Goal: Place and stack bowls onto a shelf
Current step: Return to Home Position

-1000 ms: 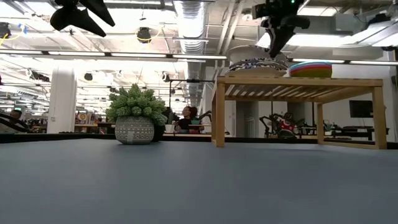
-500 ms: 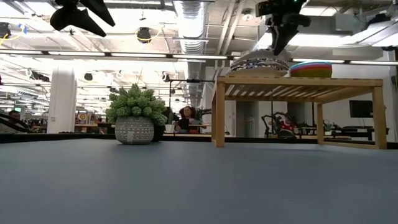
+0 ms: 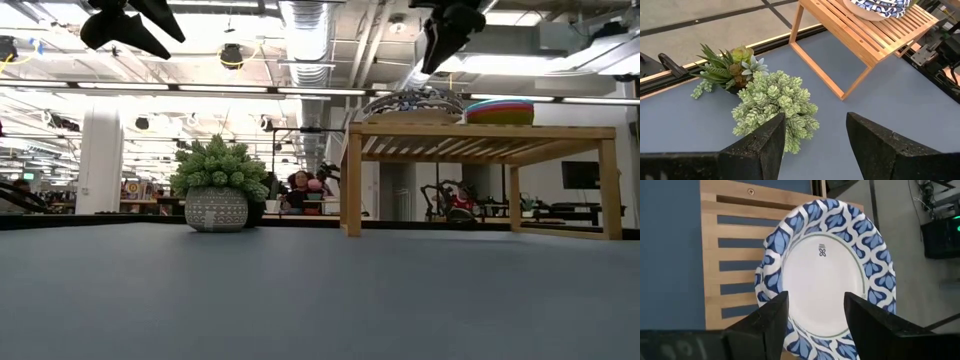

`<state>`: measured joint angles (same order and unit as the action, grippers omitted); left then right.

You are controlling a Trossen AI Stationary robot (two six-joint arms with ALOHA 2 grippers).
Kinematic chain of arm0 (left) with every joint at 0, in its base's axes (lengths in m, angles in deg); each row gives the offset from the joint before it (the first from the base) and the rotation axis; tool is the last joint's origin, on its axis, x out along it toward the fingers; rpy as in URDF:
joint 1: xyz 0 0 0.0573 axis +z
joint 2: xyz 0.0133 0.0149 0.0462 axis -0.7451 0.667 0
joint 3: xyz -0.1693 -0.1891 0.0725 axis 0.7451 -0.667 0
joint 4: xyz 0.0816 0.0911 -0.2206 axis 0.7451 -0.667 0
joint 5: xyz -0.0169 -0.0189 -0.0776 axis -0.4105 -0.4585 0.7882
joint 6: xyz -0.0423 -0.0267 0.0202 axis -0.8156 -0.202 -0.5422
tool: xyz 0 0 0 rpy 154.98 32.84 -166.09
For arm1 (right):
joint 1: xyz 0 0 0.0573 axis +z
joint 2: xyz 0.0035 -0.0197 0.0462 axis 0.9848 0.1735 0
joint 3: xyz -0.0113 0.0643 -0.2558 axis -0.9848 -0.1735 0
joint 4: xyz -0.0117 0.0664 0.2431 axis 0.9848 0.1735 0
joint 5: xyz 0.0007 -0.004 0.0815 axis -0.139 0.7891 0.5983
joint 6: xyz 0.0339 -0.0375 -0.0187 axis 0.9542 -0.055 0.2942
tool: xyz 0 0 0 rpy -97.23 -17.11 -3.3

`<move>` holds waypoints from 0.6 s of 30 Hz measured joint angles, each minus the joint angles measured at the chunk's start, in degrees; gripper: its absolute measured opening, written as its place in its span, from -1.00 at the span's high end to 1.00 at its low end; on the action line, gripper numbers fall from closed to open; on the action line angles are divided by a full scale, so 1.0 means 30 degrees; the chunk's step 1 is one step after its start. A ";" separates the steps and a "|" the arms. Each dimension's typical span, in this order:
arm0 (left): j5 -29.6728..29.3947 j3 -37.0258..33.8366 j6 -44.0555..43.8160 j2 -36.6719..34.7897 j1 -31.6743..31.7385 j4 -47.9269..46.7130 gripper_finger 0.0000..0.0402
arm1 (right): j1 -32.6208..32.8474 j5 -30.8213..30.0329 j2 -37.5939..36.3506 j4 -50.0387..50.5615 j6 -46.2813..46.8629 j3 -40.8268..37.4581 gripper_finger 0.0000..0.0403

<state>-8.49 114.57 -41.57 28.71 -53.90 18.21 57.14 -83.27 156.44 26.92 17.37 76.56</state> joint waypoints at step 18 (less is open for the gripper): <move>-0.0127 0.0000 -0.0294 -0.0013 0.0000 0.0780 0.02 | 0.0288 0.3003 -0.5882 -0.4340 0.7784 -0.0006 -0.08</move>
<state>-8.87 114.57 -42.45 28.67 -53.90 20.55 58.00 -74.26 138.79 13.90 40.72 76.54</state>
